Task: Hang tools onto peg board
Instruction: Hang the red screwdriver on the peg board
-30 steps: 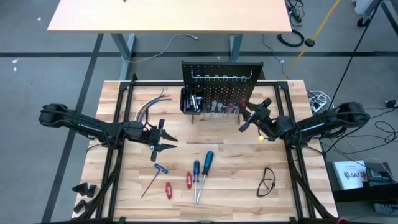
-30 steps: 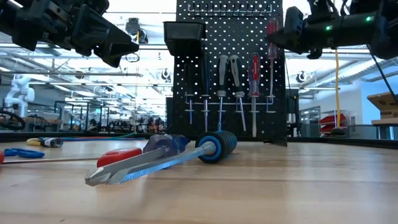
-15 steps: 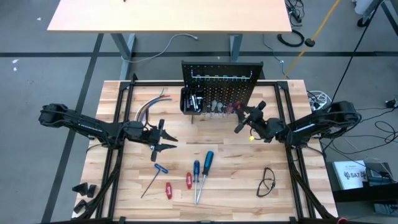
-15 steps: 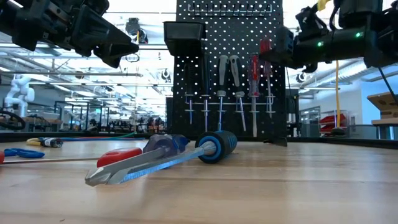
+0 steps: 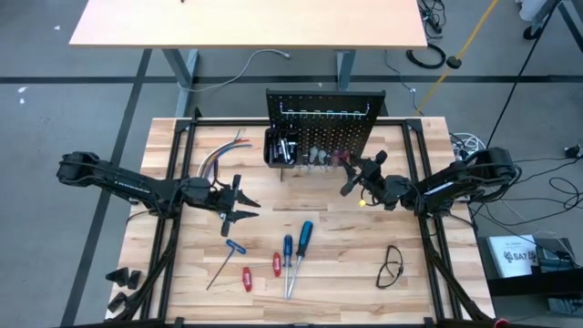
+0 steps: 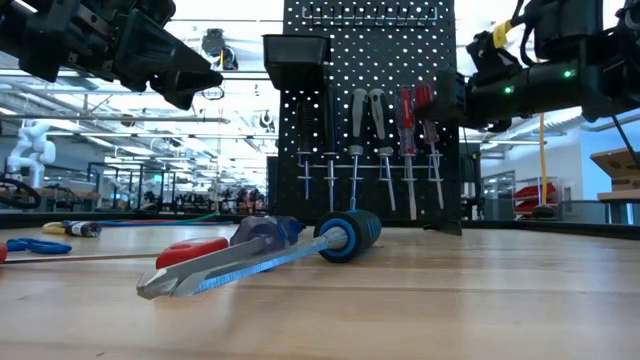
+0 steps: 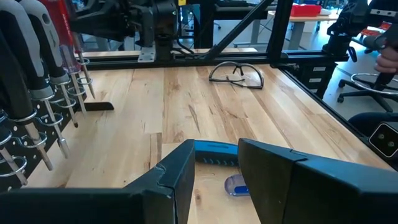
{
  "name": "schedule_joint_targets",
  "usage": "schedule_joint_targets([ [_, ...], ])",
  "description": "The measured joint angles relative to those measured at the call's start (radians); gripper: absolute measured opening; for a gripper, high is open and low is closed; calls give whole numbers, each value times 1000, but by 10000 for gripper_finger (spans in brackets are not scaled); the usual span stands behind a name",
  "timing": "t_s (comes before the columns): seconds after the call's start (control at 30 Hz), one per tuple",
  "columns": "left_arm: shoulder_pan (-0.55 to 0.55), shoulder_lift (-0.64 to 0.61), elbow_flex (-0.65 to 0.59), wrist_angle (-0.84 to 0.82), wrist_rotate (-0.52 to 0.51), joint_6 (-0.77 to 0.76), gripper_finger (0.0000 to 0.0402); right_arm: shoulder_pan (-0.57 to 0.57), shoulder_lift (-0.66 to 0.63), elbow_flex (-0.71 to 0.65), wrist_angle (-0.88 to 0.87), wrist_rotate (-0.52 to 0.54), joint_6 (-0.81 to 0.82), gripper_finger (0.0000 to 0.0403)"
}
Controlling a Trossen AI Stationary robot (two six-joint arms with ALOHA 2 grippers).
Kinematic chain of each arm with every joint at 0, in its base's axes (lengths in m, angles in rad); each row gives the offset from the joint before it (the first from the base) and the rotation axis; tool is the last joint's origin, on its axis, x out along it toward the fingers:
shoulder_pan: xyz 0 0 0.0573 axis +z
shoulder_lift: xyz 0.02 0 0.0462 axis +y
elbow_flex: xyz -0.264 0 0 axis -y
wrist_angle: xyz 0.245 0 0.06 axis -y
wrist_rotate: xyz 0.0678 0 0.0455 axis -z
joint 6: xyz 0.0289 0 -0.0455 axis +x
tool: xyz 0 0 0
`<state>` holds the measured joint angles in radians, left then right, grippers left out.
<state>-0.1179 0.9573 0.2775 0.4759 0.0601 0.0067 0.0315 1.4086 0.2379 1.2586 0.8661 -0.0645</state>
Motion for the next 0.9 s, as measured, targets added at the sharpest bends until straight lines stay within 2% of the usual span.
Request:
schedule_joint_targets([
  [0.1, 0, 0, 0, 0, 0, 0, 130, 0, 0, 0, -16, -2, -26, 110],
  [0.27, 0, 0, 0, 0, 0, -1, 130, 3, 0, 0, -34, -3, -79, 210],
  [0.43, 0, 0, 0, 0, 0, -1, 130, 14, 0, 0, -35, -3, -95, 268],
  [0.63, 0, 0, 0, 0, 0, -2, 130, 59, -23, 0, -35, -2, -233, 286],
  [0.9, 0, 0, 0, -15, 0, -12, 130, 145, -140, 0, -33, 6, -506, 287],
])
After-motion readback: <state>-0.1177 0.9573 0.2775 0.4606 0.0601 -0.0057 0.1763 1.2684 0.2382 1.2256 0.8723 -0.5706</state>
